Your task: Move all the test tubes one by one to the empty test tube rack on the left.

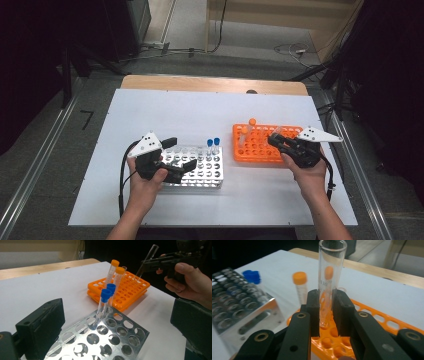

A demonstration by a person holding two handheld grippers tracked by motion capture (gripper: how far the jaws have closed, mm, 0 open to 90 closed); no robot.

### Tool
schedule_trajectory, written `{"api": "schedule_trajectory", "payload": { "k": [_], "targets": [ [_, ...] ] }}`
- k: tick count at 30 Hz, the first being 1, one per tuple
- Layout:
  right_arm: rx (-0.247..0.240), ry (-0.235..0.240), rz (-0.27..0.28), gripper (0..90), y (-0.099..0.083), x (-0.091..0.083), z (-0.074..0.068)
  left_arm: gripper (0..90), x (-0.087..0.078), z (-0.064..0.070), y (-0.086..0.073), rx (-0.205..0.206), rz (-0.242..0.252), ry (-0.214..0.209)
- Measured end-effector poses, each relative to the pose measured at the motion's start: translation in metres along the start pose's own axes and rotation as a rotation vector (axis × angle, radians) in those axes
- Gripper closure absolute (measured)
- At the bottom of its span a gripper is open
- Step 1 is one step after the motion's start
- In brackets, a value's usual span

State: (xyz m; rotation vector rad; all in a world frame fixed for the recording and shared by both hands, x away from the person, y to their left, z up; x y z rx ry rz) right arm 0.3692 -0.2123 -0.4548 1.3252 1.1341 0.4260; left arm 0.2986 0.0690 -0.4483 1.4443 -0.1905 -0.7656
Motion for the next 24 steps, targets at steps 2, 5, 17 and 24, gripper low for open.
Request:
{"api": "schedule_trajectory", "payload": {
  "k": [2,5,17,24],
  "targets": [
    [-0.008,0.023,-0.009,73.9,0.001,0.001,-0.008,0.0,0.0,0.0,0.001,0.0,0.002,0.0],
    [-0.022,0.06,-0.014,73.9,0.004,0.004,-0.02,0.0,0.0,0.002,0.001,0.004,0.002,-0.002],
    [-0.07,0.188,-0.019,74.0,0.012,0.018,-0.063,0.0,-0.001,0.01,0.004,0.021,0.007,-0.016],
    [-0.089,0.252,-0.031,74.0,0.012,0.027,-0.086,0.0,-0.001,0.018,0.007,0.034,0.011,-0.036]
  ]
}}
Point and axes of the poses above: each handheld gripper's, and its own axes: x roughly forward along the jaws, y roughly out of its top, z roughly to its right, the point moved 9 cm from there along x, roughly forward along the jaws, and after that the axes turned 13 degrees about y, right-handed, at the moved point
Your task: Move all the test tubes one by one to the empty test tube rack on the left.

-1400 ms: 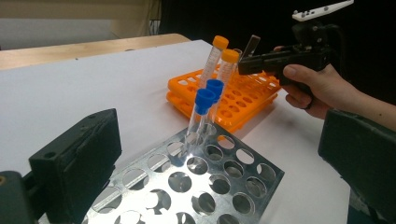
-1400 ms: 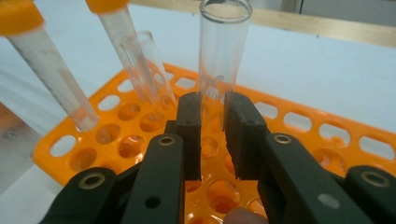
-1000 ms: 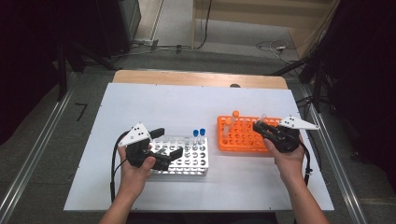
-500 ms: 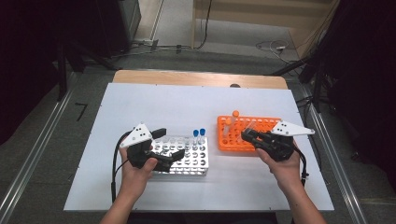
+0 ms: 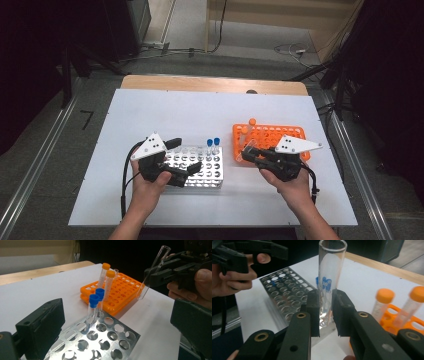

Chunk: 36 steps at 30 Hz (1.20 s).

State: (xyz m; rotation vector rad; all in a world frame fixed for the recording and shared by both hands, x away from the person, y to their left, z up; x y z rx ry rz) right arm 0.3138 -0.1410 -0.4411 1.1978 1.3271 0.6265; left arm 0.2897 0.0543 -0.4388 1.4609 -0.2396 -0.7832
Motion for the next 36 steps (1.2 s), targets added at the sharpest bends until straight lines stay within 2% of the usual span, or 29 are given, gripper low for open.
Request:
{"api": "schedule_trajectory", "payload": {
  "k": [10,14,18,21,28,36],
  "targets": [
    [-0.03,0.076,-0.039,74.0,-0.001,0.022,-0.026,6.9,0.003,0.02,0.002,0.027,-0.005,-0.063],
    [-0.035,0.101,-0.045,74.1,-0.003,0.03,-0.035,14.1,0.004,0.029,0.004,0.023,-0.006,-0.095],
    [-0.042,0.121,-0.064,74.1,-0.004,0.038,-0.043,23.0,0.006,0.039,0.004,0.053,-0.022,-0.122],
    [-0.046,0.139,-0.078,74.1,-0.006,0.044,-0.049,29.9,0.008,0.046,0.005,0.063,-0.023,-0.125],
    [-0.059,0.168,-0.102,74.0,-0.009,0.055,-0.06,50.5,0.009,0.06,0.003,0.096,-0.033,-0.191],
    [-0.059,0.172,-0.11,74.1,-0.01,0.057,-0.062,69.0,0.011,0.063,0.002,0.112,-0.034,-0.196]
  ]
}}
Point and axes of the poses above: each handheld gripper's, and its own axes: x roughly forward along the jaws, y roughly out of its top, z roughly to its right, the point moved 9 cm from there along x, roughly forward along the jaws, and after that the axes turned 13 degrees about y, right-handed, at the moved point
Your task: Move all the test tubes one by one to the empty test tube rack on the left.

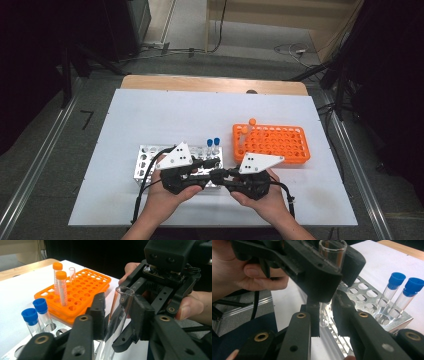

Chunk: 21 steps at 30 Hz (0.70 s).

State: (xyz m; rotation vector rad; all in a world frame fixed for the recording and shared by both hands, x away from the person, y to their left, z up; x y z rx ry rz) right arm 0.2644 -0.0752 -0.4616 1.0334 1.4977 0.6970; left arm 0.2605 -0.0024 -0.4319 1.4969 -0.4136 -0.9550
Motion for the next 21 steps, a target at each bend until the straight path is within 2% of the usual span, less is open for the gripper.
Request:
{"api": "schedule_trajectory", "payload": {
  "k": [7,12,15,21],
  "targets": [
    [0.011,0.003,0.003,74.0,-0.002,-0.001,0.002,75.2,0.001,-0.001,0.001,0.037,0.009,0.028],
    [0.014,0.001,0.012,72.7,-0.003,-0.005,0.003,76.3,0.002,-0.003,0.003,0.029,0.014,0.024],
    [0.011,-0.01,0.024,63.3,-0.005,-0.008,0.005,76.3,0.002,-0.009,0.006,0.023,0.019,0.048],
    [0.042,-0.053,0.055,32.6,-0.008,-0.022,0.016,76.3,0.001,-0.027,0.011,-0.005,0.04,0.089]
  ]
}}
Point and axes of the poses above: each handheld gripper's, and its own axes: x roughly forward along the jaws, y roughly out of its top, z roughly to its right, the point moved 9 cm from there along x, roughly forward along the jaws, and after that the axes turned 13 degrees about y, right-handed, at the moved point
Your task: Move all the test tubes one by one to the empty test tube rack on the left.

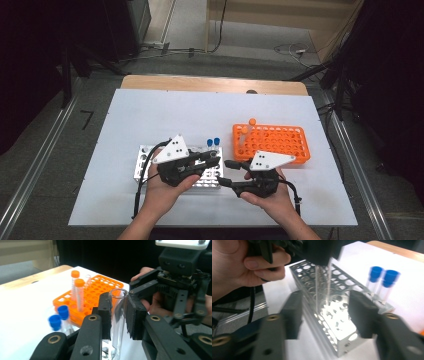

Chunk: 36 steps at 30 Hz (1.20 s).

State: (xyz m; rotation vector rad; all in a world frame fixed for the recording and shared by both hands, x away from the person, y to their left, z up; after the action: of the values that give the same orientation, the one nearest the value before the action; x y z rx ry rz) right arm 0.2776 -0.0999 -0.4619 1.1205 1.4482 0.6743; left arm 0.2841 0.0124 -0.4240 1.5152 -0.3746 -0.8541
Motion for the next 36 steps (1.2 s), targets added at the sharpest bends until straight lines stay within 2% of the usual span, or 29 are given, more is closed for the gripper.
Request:
{"api": "schedule_trajectory", "payload": {
  "k": [8,12,21,23,30,36],
  "targets": [
    [0.049,-0.065,0.041,8.1,-0.007,-0.026,0.022,76.3,0.002,-0.026,0.005,-0.035,0.025,0.067],
    [0.075,-0.087,0.049,0.3,-0.013,-0.039,0.032,76.3,0.004,-0.04,0.005,-0.046,0.032,0.104],
    [0.11,-0.121,0.066,0.0,-0.022,-0.056,0.046,76.3,0.014,-0.063,0.003,-0.077,0.047,0.198],
    [0.113,-0.125,0.067,0.0,-0.024,-0.057,0.046,76.4,0.018,-0.065,0.002,-0.084,0.045,0.214],
    [0.123,-0.139,0.073,0.0,-0.026,-0.062,0.048,76.4,0.029,-0.07,-0.007,-0.067,0.017,0.274],
    [0.124,-0.143,0.073,0.0,-0.027,-0.061,0.05,76.5,0.034,-0.073,-0.012,-0.064,0.0,0.291]
  ]
}}
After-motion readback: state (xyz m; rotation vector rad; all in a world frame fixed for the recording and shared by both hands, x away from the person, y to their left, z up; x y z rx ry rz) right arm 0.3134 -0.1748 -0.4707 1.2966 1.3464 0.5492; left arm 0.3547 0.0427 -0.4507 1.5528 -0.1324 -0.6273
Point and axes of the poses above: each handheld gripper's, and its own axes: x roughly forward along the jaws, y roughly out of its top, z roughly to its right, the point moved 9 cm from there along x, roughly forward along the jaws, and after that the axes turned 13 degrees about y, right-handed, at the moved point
